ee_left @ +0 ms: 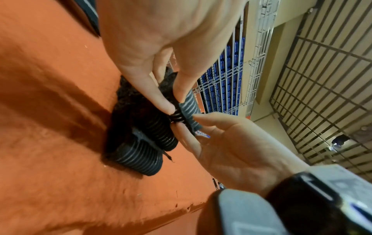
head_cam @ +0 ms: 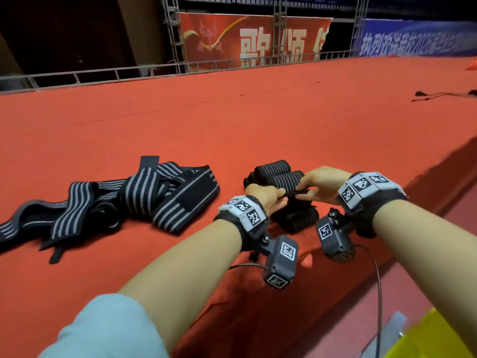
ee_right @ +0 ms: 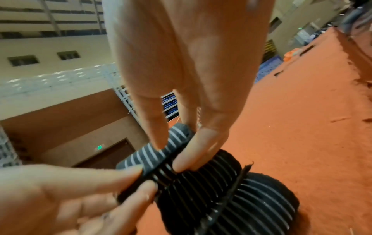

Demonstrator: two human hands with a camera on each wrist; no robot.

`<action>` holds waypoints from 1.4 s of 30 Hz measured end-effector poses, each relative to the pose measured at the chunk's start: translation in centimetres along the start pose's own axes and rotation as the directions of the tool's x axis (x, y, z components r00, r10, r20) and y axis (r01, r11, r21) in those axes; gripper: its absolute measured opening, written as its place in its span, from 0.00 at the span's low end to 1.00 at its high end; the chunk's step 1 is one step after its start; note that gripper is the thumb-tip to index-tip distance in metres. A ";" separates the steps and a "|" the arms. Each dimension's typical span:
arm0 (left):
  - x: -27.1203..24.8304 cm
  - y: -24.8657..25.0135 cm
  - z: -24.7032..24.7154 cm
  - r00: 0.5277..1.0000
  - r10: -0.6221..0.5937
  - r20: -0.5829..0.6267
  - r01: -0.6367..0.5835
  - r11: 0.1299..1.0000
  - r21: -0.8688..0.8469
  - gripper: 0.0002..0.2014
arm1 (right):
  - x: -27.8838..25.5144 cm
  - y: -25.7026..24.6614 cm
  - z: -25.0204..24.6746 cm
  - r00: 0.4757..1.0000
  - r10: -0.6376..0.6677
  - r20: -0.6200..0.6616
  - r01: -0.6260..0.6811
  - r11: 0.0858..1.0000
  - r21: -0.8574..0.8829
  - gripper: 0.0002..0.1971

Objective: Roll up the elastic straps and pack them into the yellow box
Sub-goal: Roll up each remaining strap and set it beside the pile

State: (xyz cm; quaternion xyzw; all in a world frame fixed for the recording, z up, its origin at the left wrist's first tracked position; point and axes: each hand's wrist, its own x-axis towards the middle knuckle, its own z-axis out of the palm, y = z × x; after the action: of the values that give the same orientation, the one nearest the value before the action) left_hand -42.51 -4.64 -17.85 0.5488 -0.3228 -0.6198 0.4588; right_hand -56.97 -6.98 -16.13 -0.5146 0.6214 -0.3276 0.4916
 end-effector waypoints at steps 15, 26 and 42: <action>2.3 -1.1 0.4 0.992 0.089 -0.088 -0.084 0.995 0.057 0.28 | 1.9 0.9 1.0 0.977 -0.037 -0.208 -0.012 0.973 -0.229 0.08; -0.1 0.3 -5.4 0.989 0.105 -0.105 -0.104 0.995 0.007 0.21 | -1.0 -4.9 7.5 0.864 -0.288 -0.412 0.237 0.956 -0.171 0.08; -0.8 4.1 -30.6 0.798 0.441 -0.411 -0.146 0.803 0.578 0.21 | 1.0 -6.4 28.1 0.934 -0.357 0.014 0.349 0.902 -0.254 0.16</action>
State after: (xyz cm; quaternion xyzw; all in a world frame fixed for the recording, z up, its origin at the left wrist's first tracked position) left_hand -11.73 -2.26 -19.64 0.7399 -0.4233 -0.2525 0.4578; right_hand -28.24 -6.81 -19.03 -0.6713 0.5625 -0.3378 0.3447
